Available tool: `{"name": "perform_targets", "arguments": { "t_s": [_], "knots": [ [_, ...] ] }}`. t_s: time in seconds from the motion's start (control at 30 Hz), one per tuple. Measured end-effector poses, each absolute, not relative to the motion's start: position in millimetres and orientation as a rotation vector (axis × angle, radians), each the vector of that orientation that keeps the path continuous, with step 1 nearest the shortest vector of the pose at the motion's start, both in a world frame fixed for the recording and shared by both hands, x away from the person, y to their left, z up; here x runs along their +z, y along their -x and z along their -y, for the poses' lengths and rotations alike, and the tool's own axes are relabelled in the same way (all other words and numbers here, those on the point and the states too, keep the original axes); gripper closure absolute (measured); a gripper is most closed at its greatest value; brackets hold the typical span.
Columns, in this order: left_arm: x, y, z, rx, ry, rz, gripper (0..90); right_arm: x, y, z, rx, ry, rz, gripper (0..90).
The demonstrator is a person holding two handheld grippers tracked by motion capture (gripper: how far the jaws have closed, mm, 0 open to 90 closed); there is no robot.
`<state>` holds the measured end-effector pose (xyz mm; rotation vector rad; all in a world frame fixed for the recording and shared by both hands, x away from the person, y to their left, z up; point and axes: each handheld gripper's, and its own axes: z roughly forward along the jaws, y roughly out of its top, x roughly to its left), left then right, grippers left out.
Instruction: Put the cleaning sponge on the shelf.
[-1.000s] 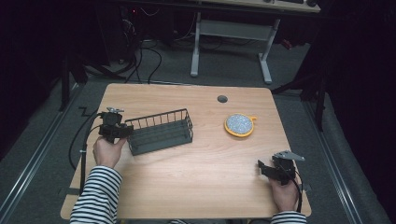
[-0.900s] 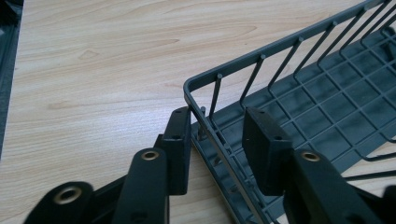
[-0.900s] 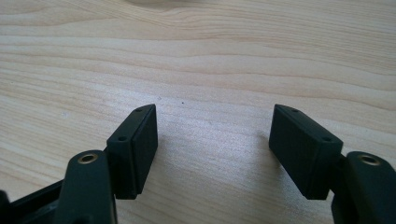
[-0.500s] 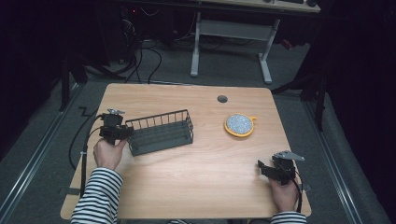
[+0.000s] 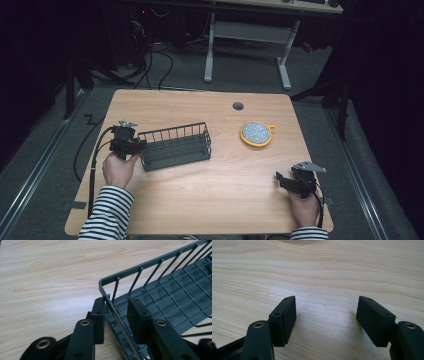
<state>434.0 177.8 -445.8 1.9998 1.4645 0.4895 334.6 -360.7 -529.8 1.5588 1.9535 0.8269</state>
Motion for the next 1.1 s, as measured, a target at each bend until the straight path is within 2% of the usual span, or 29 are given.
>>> {"name": "perform_targets", "arguments": {
  "t_s": [1.1],
  "knots": [
    [-451, -388, -138, 0.447, -1.999, -1.33, 66.9, -530, -334, 360, 0.827, -1.558, -1.956, 32.4]
  ]
}}
